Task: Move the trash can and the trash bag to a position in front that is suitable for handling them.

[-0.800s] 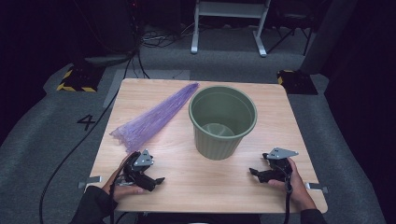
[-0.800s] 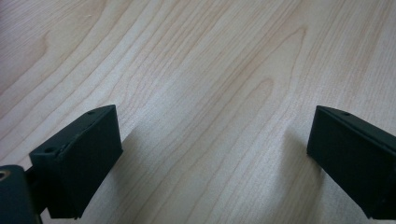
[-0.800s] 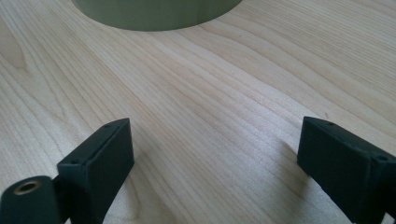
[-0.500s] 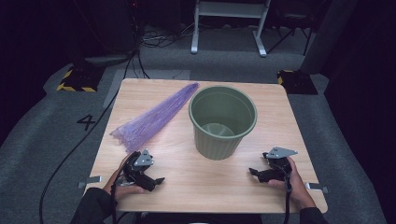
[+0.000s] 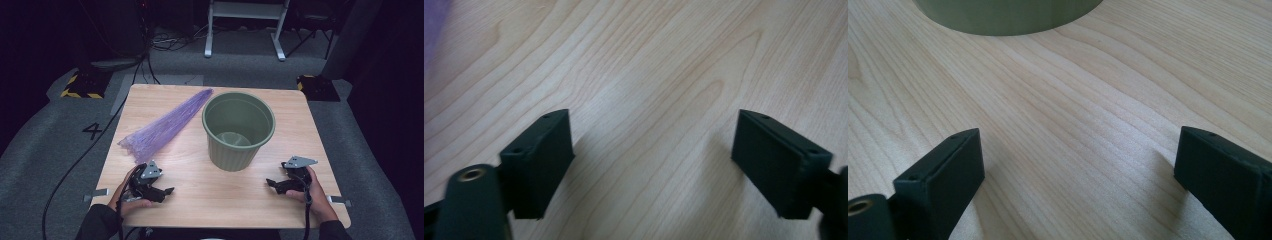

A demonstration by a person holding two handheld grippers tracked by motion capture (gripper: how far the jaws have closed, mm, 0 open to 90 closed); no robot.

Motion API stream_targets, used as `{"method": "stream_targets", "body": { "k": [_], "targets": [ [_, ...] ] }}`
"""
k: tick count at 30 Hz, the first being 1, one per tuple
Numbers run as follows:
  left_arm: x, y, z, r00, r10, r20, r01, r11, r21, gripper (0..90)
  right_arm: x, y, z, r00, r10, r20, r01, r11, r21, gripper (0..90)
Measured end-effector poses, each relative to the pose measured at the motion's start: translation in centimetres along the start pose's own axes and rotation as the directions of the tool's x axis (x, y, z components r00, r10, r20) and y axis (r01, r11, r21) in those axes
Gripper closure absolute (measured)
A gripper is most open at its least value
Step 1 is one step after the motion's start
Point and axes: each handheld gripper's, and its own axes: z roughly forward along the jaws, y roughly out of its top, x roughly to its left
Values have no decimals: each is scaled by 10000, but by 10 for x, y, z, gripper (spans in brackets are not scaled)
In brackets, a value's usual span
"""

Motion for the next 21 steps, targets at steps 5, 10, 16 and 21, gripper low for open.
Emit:
{"method": "stream_targets", "body": {
  "k": [5,10,16,21],
  "targets": [
    [5,-4,-10,9993,96,-355,-103,9998,-188,158,0,0,0,10000,-21,-23,21,10000,0,57],
    [12,-6,-15,9973,78,-724,-99,9995,-295,162,0,0,0,10000,-22,-25,22,10000,1,57],
    [21,-6,-25,9913,-171,-1302,72,9971,-763,169,0,0,0,10000,-18,-25,18,10000,4,57],
    [27,-8,-34,9839,-424,-1737,226,9932,-1140,170,0,0,0,10000,-12,-13,12,10000,-3,58]
  ]
}}
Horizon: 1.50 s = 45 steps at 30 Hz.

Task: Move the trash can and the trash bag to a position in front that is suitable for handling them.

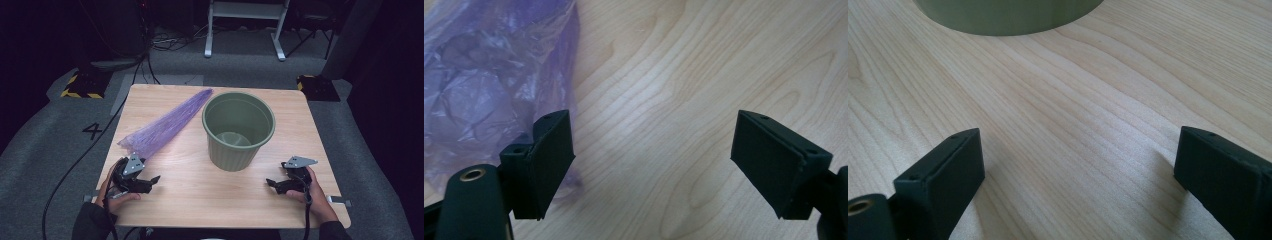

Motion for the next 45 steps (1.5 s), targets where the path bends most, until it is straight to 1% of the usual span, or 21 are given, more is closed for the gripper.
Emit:
{"method": "stream_targets", "body": {
  "k": [2,6,7,10,12,13,15,19,20,23,25,27,30,31,33,34,35,37,40,43,45],
  "targets": [
    [2,0,-4,10000,9,-36,-9,10000,-98,173,0,0,0,10000,5,-1,-5,10000,1,58],
    [5,0,-12,9995,-120,-286,105,9985,-528,181,0,0,0,10000,-3,3,3,10000,-2,57],
    [7,-1,-14,9993,-226,-311,206,9978,-628,179,0,0,0,10000,-1,1,1,10000,0,58],
    [10,-1,-18,9981,-369,-503,326,9958,-852,185,0,0,0,10000,-3,2,3,10000,-2,58],
    [11,-1,-20,9976,-417,-556,363,9948,-952,210,0,0,0,10000,-4,4,4,10000,-3,58],
    [14,2,-24,9962,-463,-733,377,9927,-1149,208,0,0,0,10000,0,5,0,10000,-1,58],
    [17,3,-28,9957,-615,-694,516,9893,-1361,209,0,0,0,10000,-3,4,3,10000,0,58],
    [19,3,-31,9939,-642,-895,503,9874,-1498,207,0,0,0,10000,2,2,-2,10000,1,58],
    [19,3,-32,9926,-733,-972,571,9853,-1608,207,0,0,0,10000,2,2,-2,10000,1,57],
    [19,5,-37,9912,-816,-1042,602,9791,-1944,203,0,0,0,10000,-1,5,1,10000,0,58],
    [21,6,-39,9907,-984,-944,765,9741,-2126,202,0,0,0,10000,2,2,-2,10000,0,58],
    [22,8,-38,9900,-855,-1121,617,9777,-2006,194,0,0,0,10000,1,11,-1,10000,-1,58],
    [24,8,-32,9913,-823,-1027,628,9816,-1805,186,0,0,0,10000,9,12,-9,10000,2,58],
    [24,9,-29,9915,-799,-1023,622,9841,-1663,186,0,0,0,10000,5,14,-5,10000,0,58],
    [28,8,-23,9922,-873,-888,727,9850,-1562,186,0,0,0,10000,6,14,-6,10000,-1,58],
    [28,8,-23,9922,-873,-888,727,9850,-1562,186,0,0,0,10000,6,14,-6,10000,-1,58],
    [32,8,-13,9925,-933,-786,827,9883,-1282,186,0,0,0,10000,7,15,-7,10000,0,58],
    [35,7,-5,9928,-912,-781,838,9920,-943,186,0,0,0,10000,7,15,-7,10000,0,58],
    [40,6,7,9916,-1162,-571,1120,9911,-720,194,0,0,0,10000,11,12,-11,10000,1,58],
    [43,5,16,9919,-1178,-484,1157,9923,-443,223,0,0,0,10000,8,13,-8,10000,-1,58],
    [45,3,21,9918,-1265,-196,1259,9917,-277,280,0,0,0,10000,7,13,-7,10000,-1,58]
  ]
}}
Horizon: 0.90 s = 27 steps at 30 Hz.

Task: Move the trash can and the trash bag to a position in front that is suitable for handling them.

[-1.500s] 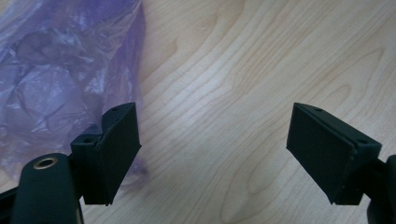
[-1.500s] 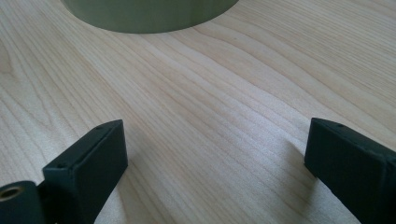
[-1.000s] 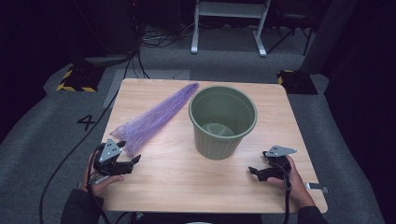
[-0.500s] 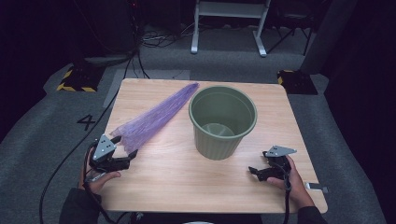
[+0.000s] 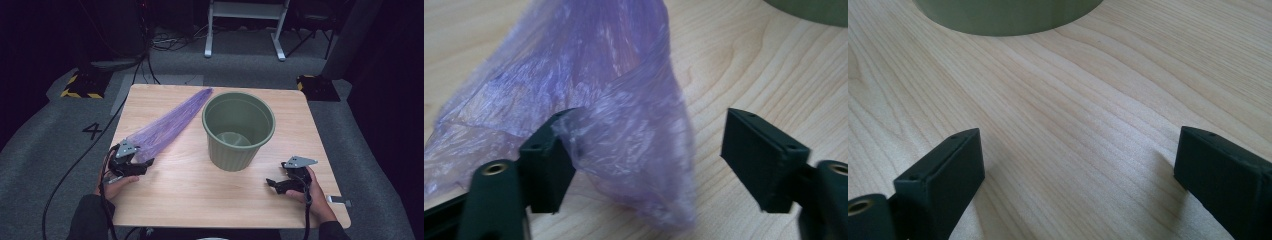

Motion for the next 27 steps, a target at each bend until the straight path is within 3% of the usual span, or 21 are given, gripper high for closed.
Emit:
{"method": "stream_targets", "body": {
  "k": [5,11,18,27],
  "targets": [
    [2,-2,5,9993,-67,375,61,9999,154,510,0,0,0,10000,5,0,-5,10000,0,58],
    [0,-4,11,9952,112,970,-173,9979,621,675,0,0,0,10000,5,0,-5,10000,2,58],
    [-9,-3,17,9937,158,1114,-234,9974,679,715,0,0,0,10000,1,4,-1,10000,-1,58],
    [-39,7,30,9856,543,1600,-646,9961,598,706,0,0,0,10000,5,1,-5,10000,0,58]
  ]
}}
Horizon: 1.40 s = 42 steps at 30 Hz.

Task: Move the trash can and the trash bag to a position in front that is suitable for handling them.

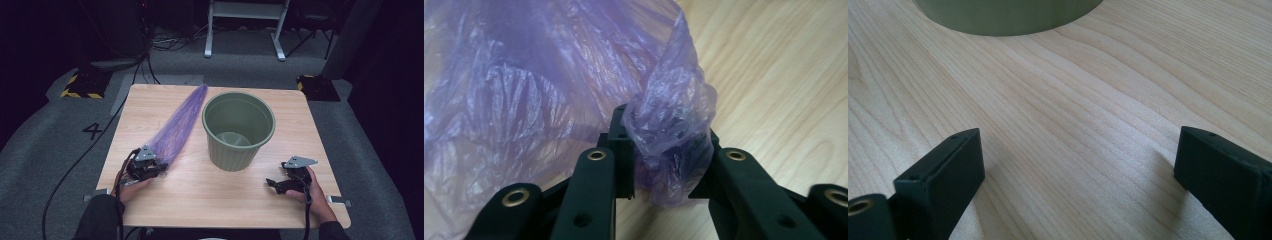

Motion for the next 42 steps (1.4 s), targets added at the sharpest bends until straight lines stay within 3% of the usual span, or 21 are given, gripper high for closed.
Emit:
{"method": "stream_targets", "body": {
  "k": [9,15,22,25,30,33,37,39,42],
  "targets": [
    [-31,12,15,9989,405,246,-406,9992,64,667,0,0,0,10000,-2,3,2,10000,-2,58],
    [-47,15,16,9976,656,202,-660,9976,212,541,0,0,0,10000,13,7,-13,10000,2,58],
    [-58,18,1,9972,747,102,-746,9971,-142,272,0,0,0,10000,16,14,-16,10000,-2,58],
    [-62,18,-7,9964,846,-62,-847,9959,-318,229,0,0,0,10000,17,16,-17,10000,-3,58],
    [-68,15,-27,9961,751,-455,-778,9951,-618,268,1,0,0,10000,63,66,-63,10000,-5,58],
    [-69,14,-36,9942,815,-699,-869,9931,-782,265,1,-1,-1,9999,76,77,-75,10000,-9,58],
    [-61,16,-44,9921,733,-1020,-835,9916,-988,262,1,-1,-1,9999,78,76,-78,10000,-8,58],
    [-50,18,-48,9908,517,-1254,-663,9911,-1153,246,1,-1,-1,9999,76,75,-76,10000,-8,58],
    [-40,21,-49,9775,676,-1998,-873,9920,-915,211,1,-1,-1,9999,74,77,-74,10000,-9,58]
  ]
}}
